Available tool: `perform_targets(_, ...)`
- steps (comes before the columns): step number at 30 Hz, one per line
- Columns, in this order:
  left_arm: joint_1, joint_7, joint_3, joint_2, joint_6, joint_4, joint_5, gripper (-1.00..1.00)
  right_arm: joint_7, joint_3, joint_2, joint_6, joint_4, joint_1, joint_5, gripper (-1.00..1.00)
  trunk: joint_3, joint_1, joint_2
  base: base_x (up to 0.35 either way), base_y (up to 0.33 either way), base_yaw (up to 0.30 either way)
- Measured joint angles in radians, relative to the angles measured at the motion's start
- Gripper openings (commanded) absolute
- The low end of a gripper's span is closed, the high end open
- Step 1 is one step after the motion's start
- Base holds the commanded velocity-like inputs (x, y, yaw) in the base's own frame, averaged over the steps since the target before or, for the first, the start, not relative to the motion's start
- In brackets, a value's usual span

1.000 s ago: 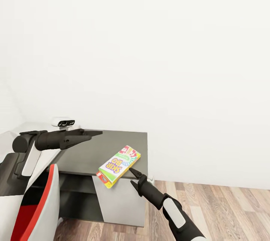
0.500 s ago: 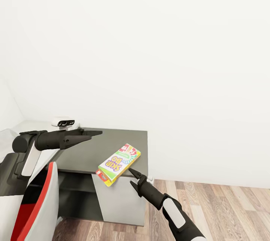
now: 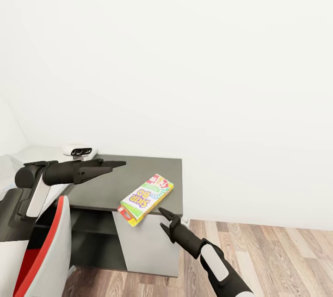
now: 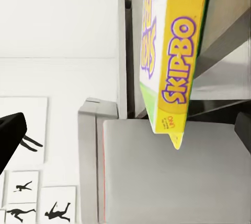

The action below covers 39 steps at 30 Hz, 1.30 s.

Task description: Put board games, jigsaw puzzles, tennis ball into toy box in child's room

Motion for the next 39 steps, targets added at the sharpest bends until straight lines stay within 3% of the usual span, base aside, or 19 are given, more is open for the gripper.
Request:
perform_targets(6,0.000,0.000,0.001,0.000,0.000,0.000,0.000,1.00,0.000,0.000,0.000,0.012,0.000,0.000,0.000,1.00,-0.019,0.023,-0.042,0.000,0.000,0.000)
perform_targets(18,0.000,-0.001,0.028,0.007,0.000,0.000,0.018,1.00,0.000,0.000,0.000,0.023,0.000,0.000,0.000,1.00,-0.019,0.023,-0.042,-0.002,0.012,0.000)
perform_targets(39,0.000,-0.001,0.034,0.011,0.000,0.000,0.023,1.00,0.000,0.000,0.000,0.023,0.001,0.000,0.000,1.00,-0.019,0.023,-0.042,-0.030,0.105,0.000)
